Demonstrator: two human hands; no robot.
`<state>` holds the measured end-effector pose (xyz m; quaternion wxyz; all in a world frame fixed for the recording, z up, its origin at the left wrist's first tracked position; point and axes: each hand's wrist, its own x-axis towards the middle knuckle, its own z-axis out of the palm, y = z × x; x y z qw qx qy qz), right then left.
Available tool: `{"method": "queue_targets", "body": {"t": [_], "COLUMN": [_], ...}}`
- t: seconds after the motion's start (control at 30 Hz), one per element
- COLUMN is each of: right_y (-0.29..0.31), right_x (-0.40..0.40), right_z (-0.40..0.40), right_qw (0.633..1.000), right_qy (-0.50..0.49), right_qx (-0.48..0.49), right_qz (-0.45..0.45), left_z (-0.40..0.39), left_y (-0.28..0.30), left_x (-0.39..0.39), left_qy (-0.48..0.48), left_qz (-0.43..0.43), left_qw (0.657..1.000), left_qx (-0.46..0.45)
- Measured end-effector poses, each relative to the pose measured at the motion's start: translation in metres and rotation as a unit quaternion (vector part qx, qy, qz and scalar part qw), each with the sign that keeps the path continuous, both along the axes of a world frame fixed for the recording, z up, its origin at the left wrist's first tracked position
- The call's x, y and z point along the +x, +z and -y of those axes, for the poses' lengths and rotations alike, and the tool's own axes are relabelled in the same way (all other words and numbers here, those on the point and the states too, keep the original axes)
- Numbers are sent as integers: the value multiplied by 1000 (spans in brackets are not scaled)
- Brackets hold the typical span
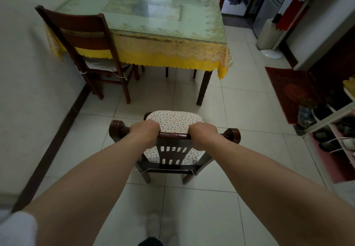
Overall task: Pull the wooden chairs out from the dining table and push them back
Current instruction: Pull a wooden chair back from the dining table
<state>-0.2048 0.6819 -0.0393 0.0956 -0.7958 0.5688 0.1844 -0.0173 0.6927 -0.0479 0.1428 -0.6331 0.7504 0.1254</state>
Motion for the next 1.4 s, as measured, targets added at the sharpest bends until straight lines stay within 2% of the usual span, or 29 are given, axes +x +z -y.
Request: {"method": "queue_targets", "body": {"t": [0.33,0.67,0.8,0.93,1.1,1.27,1.4], "right_y": [-7,-8,-3,12,34,53,64], "right_x": [-6,-6,-4,7,47,86,115], "right_z": [-43,-50,-47,-41,-31,-24,-23], "right_qw": [1000,1000,997,990,995,995,993], "right_qy": [25,18,-2,-12,40,93,99], "right_qx": [4,10,75,130,73,4,-41], "right_qz": [4,-2,-5,46,58,34,42], "left_z": [-50,-57,-57,-56,-56,-54,-59], "left_y": [0,6,11,23,43,78,92], "left_x": [-7,-7,-5,0,14,38,62], "left_qy": [22,24,21,20,53,95,137], "left_qz": [-2,-11,-26,-23,-54,-37,-37], "left_qw": [1000,999,998,997,996,995,990], "left_qx": [15,38,55,67,42,2,-2]}}
